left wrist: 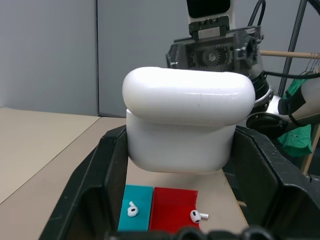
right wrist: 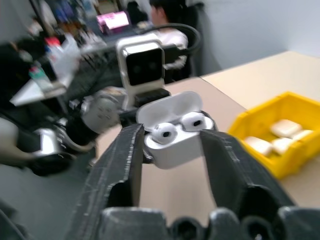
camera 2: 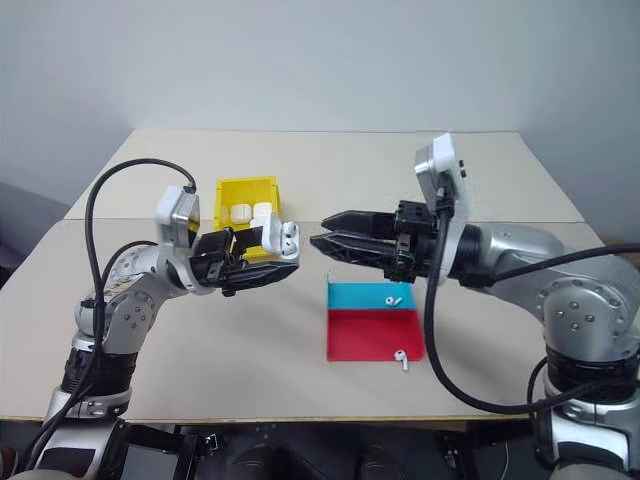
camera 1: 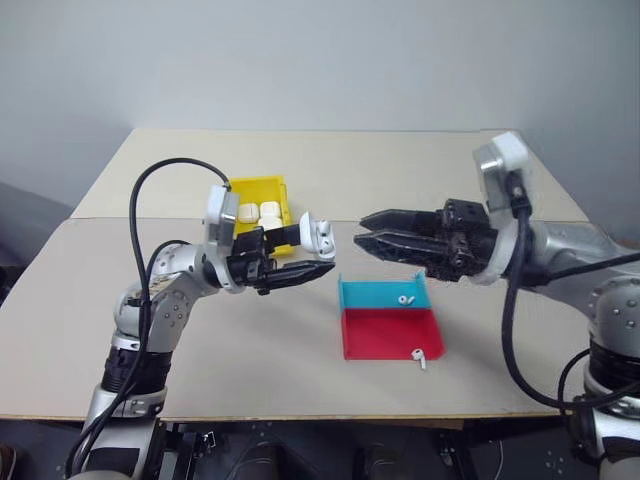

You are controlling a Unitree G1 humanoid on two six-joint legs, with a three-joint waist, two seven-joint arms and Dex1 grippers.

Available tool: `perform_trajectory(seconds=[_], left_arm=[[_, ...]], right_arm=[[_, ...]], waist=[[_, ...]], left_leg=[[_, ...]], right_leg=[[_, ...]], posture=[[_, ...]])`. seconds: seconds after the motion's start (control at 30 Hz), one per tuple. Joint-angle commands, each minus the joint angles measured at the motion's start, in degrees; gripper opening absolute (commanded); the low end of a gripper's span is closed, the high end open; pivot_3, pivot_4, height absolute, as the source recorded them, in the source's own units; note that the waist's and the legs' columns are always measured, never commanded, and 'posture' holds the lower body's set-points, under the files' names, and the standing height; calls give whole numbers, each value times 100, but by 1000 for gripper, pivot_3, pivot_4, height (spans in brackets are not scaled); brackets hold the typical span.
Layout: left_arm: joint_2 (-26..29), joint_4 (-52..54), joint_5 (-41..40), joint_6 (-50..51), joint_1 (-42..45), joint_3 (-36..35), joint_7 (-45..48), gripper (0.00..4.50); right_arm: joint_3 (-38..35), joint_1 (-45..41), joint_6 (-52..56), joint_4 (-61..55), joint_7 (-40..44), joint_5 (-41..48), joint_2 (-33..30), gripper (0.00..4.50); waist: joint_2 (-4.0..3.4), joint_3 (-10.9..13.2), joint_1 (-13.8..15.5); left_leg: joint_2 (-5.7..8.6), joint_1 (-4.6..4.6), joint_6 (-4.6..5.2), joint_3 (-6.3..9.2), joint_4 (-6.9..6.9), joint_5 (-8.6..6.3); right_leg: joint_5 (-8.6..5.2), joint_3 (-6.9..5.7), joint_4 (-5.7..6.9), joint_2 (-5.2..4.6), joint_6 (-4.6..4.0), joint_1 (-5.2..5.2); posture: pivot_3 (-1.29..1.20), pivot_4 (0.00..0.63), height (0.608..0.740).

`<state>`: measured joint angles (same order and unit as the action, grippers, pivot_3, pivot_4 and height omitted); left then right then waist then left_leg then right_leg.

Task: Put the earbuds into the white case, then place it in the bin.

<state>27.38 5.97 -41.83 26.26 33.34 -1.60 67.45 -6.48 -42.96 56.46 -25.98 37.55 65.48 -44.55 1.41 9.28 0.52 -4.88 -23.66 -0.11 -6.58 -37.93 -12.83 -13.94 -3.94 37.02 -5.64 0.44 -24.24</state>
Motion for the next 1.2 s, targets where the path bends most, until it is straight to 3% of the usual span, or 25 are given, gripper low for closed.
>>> perform_trajectory(seconds=[0.03, 0.1, 0.13, 0.37, 0.47, 0.57, 0.87, 0.97, 1.07, 1.2], left_arm=[[-120, -7, 332, -184, 94, 181, -211, 2798], [-187, -50, 597, -299, 113, 333, -305, 2798], [-227, -71, 747, -379, 116, 412, -354, 2798], [-376, -27, 1343, -446, 119, 691, -865, 2798], [-401, 76, 1264, -423, 100, 618, -884, 2798], [-507, 147, 1228, -509, 68, 490, -1053, 2798], [-493, 743, 941, -476, -395, -34, -1507, 2798], [-530, 987, 1097, -477, -580, -191, -1971, 2798], [-771, 1154, 1498, -372, -569, -439, -3133, 2798], [-1141, 1139, 2059, -76, -254, -796, -4838, 2798]], right_arm=[[489, -767, -482, 192, 654, -891, -221, 870], [842, -1118, -583, 411, 1057, -1251, -241, 107], [1043, -1277, -647, 508, 1253, -1461, -248, 17], [2207, -2187, -345, 821, 1792, -2358, 5, 17], [2890, -2238, -698, 809, 1839, -3298, -44, 17], [3123, -2071, -1028, 747, 1992, -3875, -187, 17], [2236, -1480, -683, 692, 2019, -3795, -315, 17], [1150, -1263, -276, 729, 1609, -3013, 211, 17], [317, -684, -398, 490, 1138, -2745, 528, 17], [192, 324, -836, -9, 749, -3108, 547, 17]], waist=[[0, 0, -15], [0, 0, -17], [0, 0, -16], [0, 0, -2], [0, 0, -2], [0, 0, 7], [-1, 1, 0], [0, 1, -2], [-1, 0, 21], [2, 0, 97]], left_leg=[[-1, 2, 0, 1, 0, 0], [-2, 1, 0, 2, 2, 0], [-2, 1, 0, 2, 2, 0], [-2, -14, 0, -1, -2, 0], [-2, -13, 1, -2, -3, -1], [-1, -15, 1, -2, -4, 0], [-4, -17, 2, -2, -14, -1], [-5, -14, 2, 2, -14, -1], [-3, -10, 2, 2, -12, -1], [4, -14, 5, 6, -16, -3]], right_leg=[[0, 0, 2, 2, 0, 0], [0, -1, -1, 4, 0, 0], [0, -2, -2, 4, 0, 0], [0, -3, -1, 0, 0, -11], [0, -2, -1, -1, 0, -10], [0, -3, 2, -1, 0, -14], [1, -6, 2, -2, 1, -12], [1, -9, 1, -2, 0, -5], [2, -8, 4, -2, 0, -2], [5, -14, -8, -11, 7, 9]], posture=[[0, 150, 740], [0, 150, 740], [0, 150, 740], [0, 150, 740], [0, 150, 740], [0, 150, 740], [0, 150, 740], [0, 150, 740], [0, 150, 740], [0, 150, 740]])
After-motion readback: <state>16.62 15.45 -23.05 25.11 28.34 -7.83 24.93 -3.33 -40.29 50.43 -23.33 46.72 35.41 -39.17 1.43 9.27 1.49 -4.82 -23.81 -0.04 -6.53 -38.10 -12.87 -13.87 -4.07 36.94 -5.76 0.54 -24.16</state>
